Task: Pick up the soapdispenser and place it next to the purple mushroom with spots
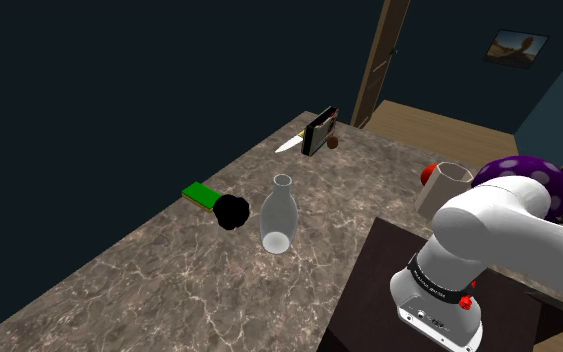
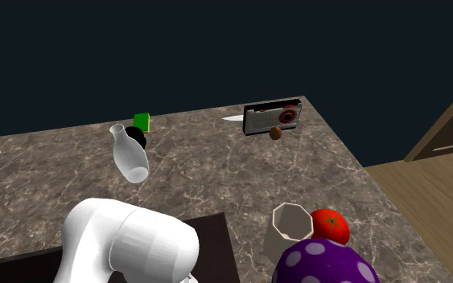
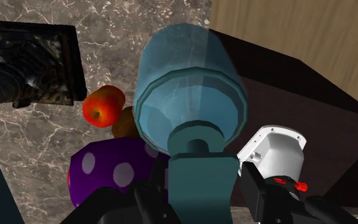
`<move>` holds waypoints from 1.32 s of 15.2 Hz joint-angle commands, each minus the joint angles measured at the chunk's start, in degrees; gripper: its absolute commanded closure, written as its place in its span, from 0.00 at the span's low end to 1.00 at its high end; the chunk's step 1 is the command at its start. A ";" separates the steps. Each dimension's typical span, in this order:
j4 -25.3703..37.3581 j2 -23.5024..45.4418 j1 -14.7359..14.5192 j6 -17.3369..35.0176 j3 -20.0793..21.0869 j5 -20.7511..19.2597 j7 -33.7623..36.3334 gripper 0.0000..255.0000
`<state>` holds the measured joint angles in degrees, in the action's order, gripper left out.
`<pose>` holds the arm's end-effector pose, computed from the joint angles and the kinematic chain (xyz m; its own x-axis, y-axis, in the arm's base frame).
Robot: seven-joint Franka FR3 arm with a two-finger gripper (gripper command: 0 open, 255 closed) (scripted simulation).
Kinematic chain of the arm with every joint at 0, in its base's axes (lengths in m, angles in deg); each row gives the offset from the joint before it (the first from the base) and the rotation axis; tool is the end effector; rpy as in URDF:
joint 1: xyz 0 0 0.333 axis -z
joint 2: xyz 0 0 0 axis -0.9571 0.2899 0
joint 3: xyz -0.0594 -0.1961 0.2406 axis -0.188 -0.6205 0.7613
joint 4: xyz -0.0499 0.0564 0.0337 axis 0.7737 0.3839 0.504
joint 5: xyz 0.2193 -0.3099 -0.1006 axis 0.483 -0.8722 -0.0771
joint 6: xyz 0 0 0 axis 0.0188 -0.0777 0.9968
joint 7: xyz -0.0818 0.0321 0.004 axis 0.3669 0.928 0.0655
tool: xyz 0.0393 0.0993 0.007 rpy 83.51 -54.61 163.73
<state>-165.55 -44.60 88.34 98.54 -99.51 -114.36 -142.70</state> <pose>-0.3402 -0.3382 0.5737 0.9192 0.2607 0.2951 0.2713 -0.9625 0.0054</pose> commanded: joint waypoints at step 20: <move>-14.73 -12.47 5.94 5.32 -6.91 -8.27 -0.80 1.00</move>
<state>-179.69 -56.59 94.05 103.61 -106.10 -122.27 -143.53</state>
